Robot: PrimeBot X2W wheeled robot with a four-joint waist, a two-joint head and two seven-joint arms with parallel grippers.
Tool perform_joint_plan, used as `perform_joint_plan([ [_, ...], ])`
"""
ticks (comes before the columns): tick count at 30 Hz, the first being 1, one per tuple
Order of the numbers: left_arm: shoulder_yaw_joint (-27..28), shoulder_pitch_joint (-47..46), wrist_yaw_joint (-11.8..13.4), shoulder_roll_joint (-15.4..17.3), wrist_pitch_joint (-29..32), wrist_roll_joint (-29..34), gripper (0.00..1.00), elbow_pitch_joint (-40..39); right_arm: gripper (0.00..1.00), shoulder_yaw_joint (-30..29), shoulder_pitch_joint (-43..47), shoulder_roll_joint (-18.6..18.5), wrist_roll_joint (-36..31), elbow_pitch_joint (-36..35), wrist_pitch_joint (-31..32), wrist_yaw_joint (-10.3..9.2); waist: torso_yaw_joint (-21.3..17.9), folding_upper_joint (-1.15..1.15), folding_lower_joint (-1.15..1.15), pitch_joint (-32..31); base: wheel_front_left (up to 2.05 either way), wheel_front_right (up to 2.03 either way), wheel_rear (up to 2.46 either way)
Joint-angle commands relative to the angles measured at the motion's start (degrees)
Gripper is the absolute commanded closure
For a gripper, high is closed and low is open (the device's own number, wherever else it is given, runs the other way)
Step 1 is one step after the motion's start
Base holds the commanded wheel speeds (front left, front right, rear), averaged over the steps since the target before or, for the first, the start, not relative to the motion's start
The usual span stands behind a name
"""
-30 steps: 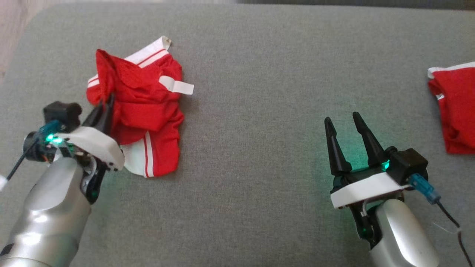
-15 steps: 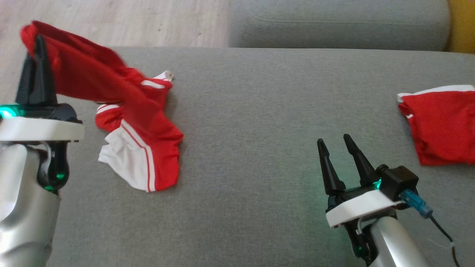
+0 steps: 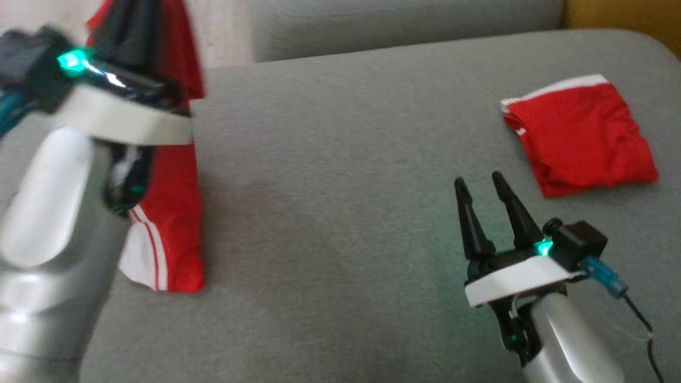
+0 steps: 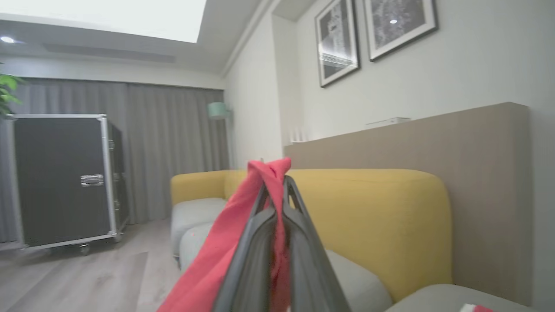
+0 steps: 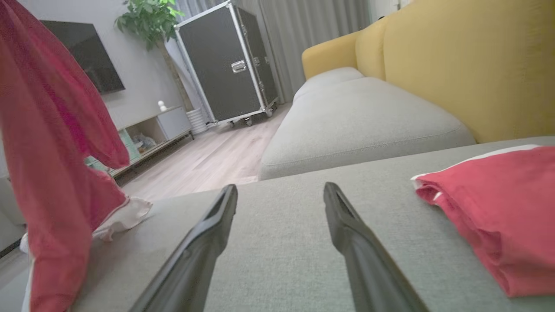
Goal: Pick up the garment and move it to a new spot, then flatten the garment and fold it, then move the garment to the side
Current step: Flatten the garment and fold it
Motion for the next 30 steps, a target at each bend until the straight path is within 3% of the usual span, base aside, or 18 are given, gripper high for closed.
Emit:
perform_joint_plan([
  [1,-1.1,-5.5,-0.6,0.0,1.8,0.9,1.0,-2.3,0.0,1.1,-3.1,0.0,1.0,-2.5,-0.6,-0.05,-4.1,0.0,0.0,2.3,0.0,0.0,0.0],
  [13,-20.3,-8.5,-1.4,-9.9,6.0,1.3,1.0,3.2,0.0,-1.1,-4.3,0.0,3.0,-5.1,-0.6,-0.05,-11.4,0.0,0.0,6.2,0.0,0.0,0.0],
  [14,-22.0,-8.0,-1.4,-10.8,6.3,1.1,0.69,4.2,0.0,-1.3,-4.2,0.0,3.0,-5.1,-0.6,-0.05,-11.5,0.0,0.0,6.4,0.0,0.0,0.0],
  [15,-23.5,-7.6,-1.4,-11.6,6.3,1.0,0.14,5.0,0.0,-1.5,-4.3,0.0,2.9,-5.2,-0.6,-0.05,-11.5,0.0,0.0,6.5,0.0,0.0,0.0],
  [16,-25.1,-7.1,-1.4,-12.3,6.2,0.8,0.0,5.8,0.0,-1.7,-4.3,0.0,2.8,-5.2,-0.6,-0.05,-11.4,0.0,0.0,6.6,0.0,0.0,0.0],
  [23,-30.9,-5.0,-1.4,-13.0,2.3,-1.1,0.0,10.1,0.0,-5.3,-4.4,0.0,0.9,-4.9,-0.6,-0.05,-7.0,0.0,0.0,4.9,0.0,0.0,0.0],
  [26,-29.0,-4.7,-0.9,-12.0,-0.5,-2.1,0.0,11.4,0.0,-6.1,-4.2,0.0,-0.1,-5.0,-0.6,-0.05,-4.3,0.0,0.0,3.2,0.0,0.0,0.0],
  [30,-23.8,-3.6,1.9,-8.9,-4.5,-3.4,0.0,12.6,0.0,-6.5,-3.8,0.0,-1.4,-5.0,-0.6,-0.05,-0.8,0.0,0.0,0.8,0.0,0.0,0.0],
])
